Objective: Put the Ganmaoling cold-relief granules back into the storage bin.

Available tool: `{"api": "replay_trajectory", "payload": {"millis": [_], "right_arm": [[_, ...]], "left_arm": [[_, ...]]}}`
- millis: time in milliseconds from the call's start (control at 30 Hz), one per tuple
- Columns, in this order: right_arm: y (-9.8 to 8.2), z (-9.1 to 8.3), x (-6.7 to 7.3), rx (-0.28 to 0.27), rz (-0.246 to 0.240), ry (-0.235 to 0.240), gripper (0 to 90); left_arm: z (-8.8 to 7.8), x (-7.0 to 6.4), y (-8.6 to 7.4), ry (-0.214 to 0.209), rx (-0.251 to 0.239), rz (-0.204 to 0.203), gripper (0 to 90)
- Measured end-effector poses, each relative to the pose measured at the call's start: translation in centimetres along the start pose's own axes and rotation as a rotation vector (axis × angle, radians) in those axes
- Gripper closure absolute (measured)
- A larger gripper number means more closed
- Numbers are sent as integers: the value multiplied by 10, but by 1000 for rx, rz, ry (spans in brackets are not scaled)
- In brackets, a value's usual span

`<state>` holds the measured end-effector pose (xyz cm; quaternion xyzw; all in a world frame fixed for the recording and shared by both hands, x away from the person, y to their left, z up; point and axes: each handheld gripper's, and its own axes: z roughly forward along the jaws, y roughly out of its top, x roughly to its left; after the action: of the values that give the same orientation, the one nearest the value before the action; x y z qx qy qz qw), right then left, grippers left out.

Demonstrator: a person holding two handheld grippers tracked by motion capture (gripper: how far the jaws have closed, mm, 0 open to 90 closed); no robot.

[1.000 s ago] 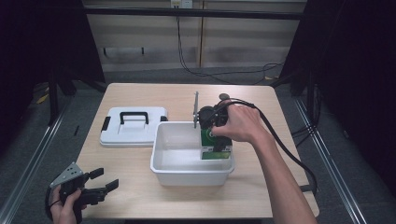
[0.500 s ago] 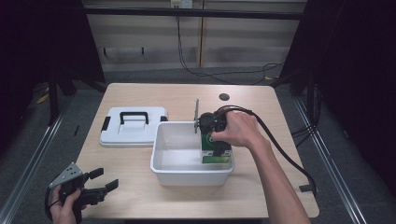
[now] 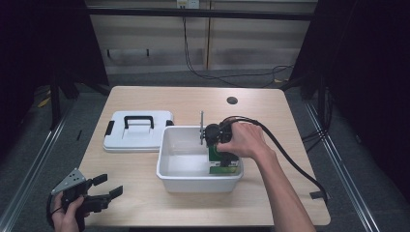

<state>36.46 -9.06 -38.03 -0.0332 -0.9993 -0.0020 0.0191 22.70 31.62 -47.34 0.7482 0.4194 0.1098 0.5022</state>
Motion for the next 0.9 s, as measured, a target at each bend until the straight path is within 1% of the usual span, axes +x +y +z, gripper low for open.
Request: {"api": "replay_trajectory", "payload": {"millis": [67, 100, 200, 233, 400, 467, 500, 533, 567, 600, 733, 767, 833, 900], "right_arm": [[2, 7, 0, 24, -3, 8, 153], [2, 7, 0, 24, -3, 8, 153], [4, 14, -1, 36, -1, 11, 153], [4, 16, -1, 34, 1, 6, 153], [5, 22, -1, 48, 8, 6, 152], [6, 24, -1, 46, 11, 4, 152], [6, 25, -1, 51, 12, -3, 152], [5, 28, -1, 35, 20, 14, 152], [6, 28, -1, 52, 18, 2, 152], [5, 31, -2, 32, 23, 18, 151], [5, 35, -2, 33, 23, 20, 150], [5, 35, -2, 38, 26, 20, 150], [8, 40, -2, 65, 20, 25, 149], [8, 41, -2, 66, 18, 20, 148]], "left_arm": [[0, 0, 0, 1, 0, 0, 158], [0, 0, 0, 1, 0, 0, 158], [0, 0, 0, 0, -1, 0, 159], [0, 0, 0, 0, 0, 0, 159], [0, 0, 0, 0, 0, 1, 158], [0, 0, 0, 0, -1, 0, 158], [0, 0, 0, 0, 0, 1, 158], [0, 0, 0, 0, -1, 0, 159], [0, 0, 0, 0, -1, 0, 159], [0, 0, 0, 1, -1, 3, 158], [0, 0, 0, 5, 1, 2, 158], [0, 0, 0, 6, 0, 3, 158], [0, 0, 0, 9, -4, 2, 159], [0, 0, 0, 8, -4, -2, 159]]}}
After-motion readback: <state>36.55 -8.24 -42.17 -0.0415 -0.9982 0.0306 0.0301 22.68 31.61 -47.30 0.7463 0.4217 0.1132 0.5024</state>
